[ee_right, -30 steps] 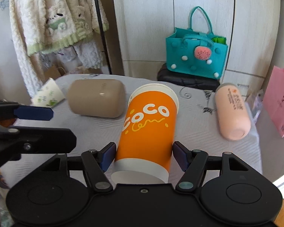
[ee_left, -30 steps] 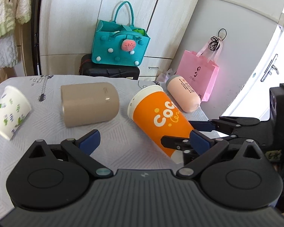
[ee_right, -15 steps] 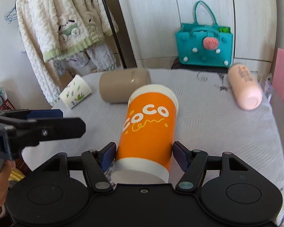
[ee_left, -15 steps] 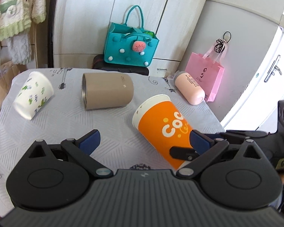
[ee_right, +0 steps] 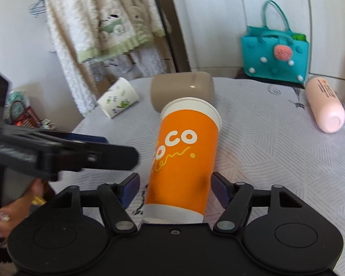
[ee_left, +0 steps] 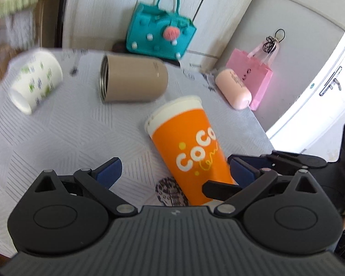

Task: Flip cup upright
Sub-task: 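Lift and rotate the orange cup upright with the right gripper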

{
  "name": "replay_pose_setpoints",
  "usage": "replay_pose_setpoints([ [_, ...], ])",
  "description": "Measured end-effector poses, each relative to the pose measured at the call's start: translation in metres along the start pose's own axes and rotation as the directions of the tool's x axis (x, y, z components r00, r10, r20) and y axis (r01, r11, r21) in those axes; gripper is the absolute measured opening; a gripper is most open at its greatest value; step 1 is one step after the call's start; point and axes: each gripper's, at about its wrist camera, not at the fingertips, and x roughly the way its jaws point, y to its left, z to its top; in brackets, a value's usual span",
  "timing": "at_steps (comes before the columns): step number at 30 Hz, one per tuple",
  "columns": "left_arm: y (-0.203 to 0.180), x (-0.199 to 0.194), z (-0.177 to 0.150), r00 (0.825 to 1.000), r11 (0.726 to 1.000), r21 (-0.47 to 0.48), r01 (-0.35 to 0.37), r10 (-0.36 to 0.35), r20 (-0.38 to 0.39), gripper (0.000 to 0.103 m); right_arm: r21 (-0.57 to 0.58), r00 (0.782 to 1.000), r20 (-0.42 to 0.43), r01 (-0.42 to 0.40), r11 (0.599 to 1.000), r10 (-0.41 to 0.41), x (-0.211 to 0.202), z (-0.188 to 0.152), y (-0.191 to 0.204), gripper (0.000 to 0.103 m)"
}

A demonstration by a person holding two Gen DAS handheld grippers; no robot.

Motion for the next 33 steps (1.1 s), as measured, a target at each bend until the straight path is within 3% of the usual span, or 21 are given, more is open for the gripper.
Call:
replay_pose_setpoints([
  [5, 0.015, 0.017, 0.003, 0.998, 0.991, -0.124, 0.057, -0.061, -0.033, 0.101, -0.046, 0.999, -0.012, -0.035, 0.998, 0.035, -0.002, 0.005, -0.001, 0.084],
  [10, 0.013, 0.035, 0.002, 0.995, 0.987, -0.142, 0.078, -0.086, -0.05, 0.101, -0.085, 1.0, -0.005, 0.012, 0.996, -0.013, 0.0, 0.013, -0.007, 0.088],
  [15, 0.018, 0.048, 0.003, 0.996, 0.986, -0.15, 0.074, -0.081, -0.039, 0.098, -0.064, 0.998, -0.048, -0.054, 0.996, 0.051, 0.009, 0.02, -0.02, 0.089],
  [18, 0.019, 0.053, 0.004, 0.992, 0.981, -0.156, 0.112, -0.119, -0.041, 0.091, -0.04, 0.993, -0.073, -0.097, 0.994, 0.094, 0.017, 0.023, -0.028, 0.088],
  [20, 0.016, 0.055, 0.005, 0.989, 0.98, -0.151, 0.133, -0.142, -0.046, 0.084, -0.017, 0.988, -0.088, -0.126, 0.992, 0.124, 0.022, 0.024, -0.034, 0.075],
  [22, 0.013, 0.058, 0.006, 0.986, 0.977, -0.149, 0.15, -0.159, -0.051, 0.078, -0.008, 0.987, -0.088, -0.139, 0.99, 0.137, 0.024, 0.023, -0.036, 0.073],
  [26, 0.008, 0.06, 0.001, 0.989, 0.981, -0.131, 0.141, -0.146, -0.024, 0.078, 0.043, 0.977, -0.079, -0.194, 0.98, 0.197, 0.023, 0.018, -0.041, 0.07],
  [33, 0.002, 0.044, -0.005, 0.988, 0.988, -0.051, 0.147, -0.143, 0.06, 0.076, -0.051, 0.983, -0.031, -0.181, 0.982, 0.179, 0.013, 0.014, -0.029, 0.07],
])
